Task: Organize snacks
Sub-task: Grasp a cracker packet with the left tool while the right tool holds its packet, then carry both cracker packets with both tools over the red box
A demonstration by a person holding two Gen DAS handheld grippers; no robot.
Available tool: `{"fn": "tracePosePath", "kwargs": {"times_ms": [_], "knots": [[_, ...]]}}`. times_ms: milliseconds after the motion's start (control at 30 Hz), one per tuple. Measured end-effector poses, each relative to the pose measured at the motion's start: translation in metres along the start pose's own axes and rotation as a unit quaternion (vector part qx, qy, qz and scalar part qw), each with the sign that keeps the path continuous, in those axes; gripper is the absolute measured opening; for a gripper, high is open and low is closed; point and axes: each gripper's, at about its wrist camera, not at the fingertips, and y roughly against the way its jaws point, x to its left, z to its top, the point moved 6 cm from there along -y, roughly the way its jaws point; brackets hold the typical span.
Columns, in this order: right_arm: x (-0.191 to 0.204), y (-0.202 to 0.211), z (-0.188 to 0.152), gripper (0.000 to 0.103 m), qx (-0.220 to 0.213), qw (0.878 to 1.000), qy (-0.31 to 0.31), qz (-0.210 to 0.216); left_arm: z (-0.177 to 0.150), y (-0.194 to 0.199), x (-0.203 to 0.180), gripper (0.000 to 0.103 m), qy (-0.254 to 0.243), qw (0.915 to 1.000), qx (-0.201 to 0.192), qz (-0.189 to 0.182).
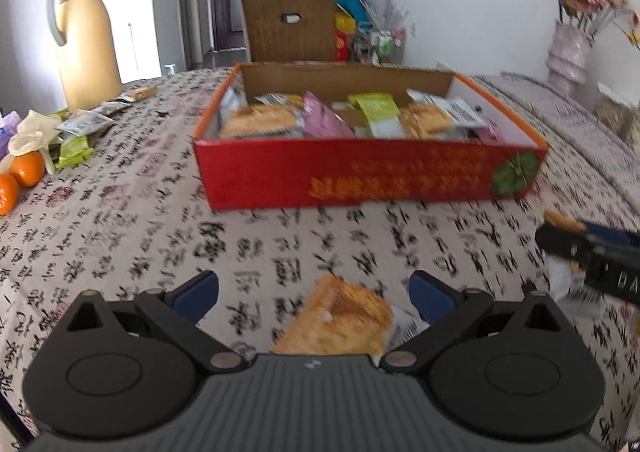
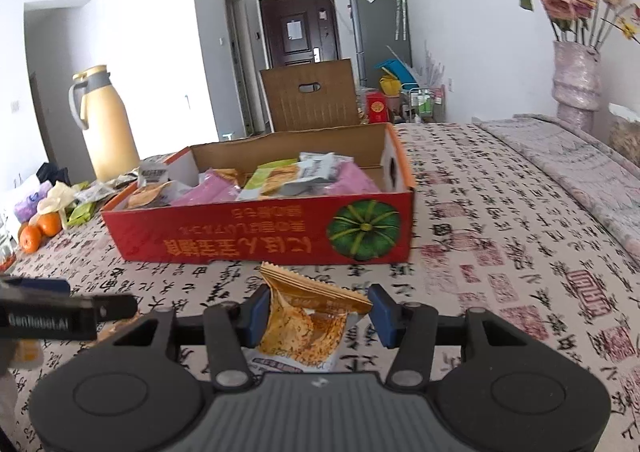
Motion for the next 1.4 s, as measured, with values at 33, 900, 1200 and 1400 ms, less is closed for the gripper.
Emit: {"fn": "tracePosePath", "kwargs": {"times_ms": [33,900,1200,1400], "knots": [[-0.002,0.001,-0.002,0.051,0.0,1.0,-0.003,0.0,-0.003,-0.002,-0.003,0.103,-0.005,1.0,0.005,-0.002],[-0.004,0.008,-0.014,0.051,0.002,1.0,-0.005,0.025,-0.018,-0.007,-0.026,0.05,-0.039,0.9985,0.02,-0.034],[0.0,0.01,-0.012,0.051,0.0,1.0,0.001,0.025,-0.009,0.001,-0.024,0.048,-0.038,0.9988,-0.001,-0.03],[0.004,0.012,-0.002,0.051,-0.01,1.0,0.01,0.022,0.011,0.015,-0.019,0.048,-0.03,0.9986,-0.035,-0.025]]}}
